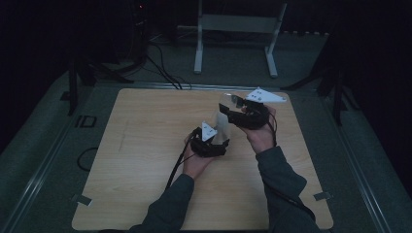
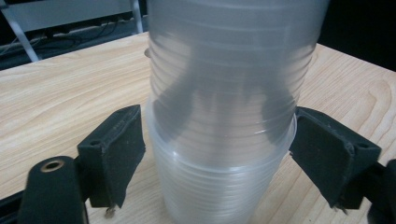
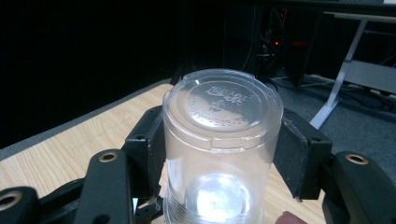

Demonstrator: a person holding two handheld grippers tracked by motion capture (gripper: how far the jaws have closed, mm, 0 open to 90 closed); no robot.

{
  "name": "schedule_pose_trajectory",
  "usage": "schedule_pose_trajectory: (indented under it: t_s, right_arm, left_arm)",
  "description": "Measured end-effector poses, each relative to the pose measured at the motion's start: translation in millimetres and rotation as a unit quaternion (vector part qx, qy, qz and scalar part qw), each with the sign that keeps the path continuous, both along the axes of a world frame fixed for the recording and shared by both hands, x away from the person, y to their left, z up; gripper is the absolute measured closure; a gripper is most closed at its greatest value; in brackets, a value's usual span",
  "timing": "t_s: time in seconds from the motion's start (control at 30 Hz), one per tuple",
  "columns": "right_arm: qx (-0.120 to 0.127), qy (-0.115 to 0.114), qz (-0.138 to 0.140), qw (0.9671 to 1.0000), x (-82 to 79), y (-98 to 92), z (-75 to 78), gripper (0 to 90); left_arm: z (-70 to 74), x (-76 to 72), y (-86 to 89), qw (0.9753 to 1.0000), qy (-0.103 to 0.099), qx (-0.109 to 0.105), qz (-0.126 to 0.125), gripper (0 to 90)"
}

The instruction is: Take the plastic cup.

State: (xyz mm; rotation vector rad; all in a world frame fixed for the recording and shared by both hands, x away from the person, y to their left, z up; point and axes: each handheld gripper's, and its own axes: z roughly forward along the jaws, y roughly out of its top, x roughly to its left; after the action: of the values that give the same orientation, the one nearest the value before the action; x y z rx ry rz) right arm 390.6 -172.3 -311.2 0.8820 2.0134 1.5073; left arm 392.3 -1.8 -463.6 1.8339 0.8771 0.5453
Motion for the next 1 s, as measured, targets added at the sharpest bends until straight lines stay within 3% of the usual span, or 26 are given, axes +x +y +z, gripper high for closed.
schedule_pose_trajectory:
  t_s: [0.43,1.0]
  right_arm:
    - [0.006,-0.018,-0.01,0.9998,-11.4,-16.5,13.6,40.3]
    - [0.011,-0.014,-0.04,0.999,-20.6,-51.4,4.3,40.4]
  left_arm:
    - [7.8,-10.2,17.9,1.0,-0.007,-0.002,-0.005,17.5]
    - [14.1,-25.4,36.6,0.9998,-0.014,-0.009,-0.014,19.9]
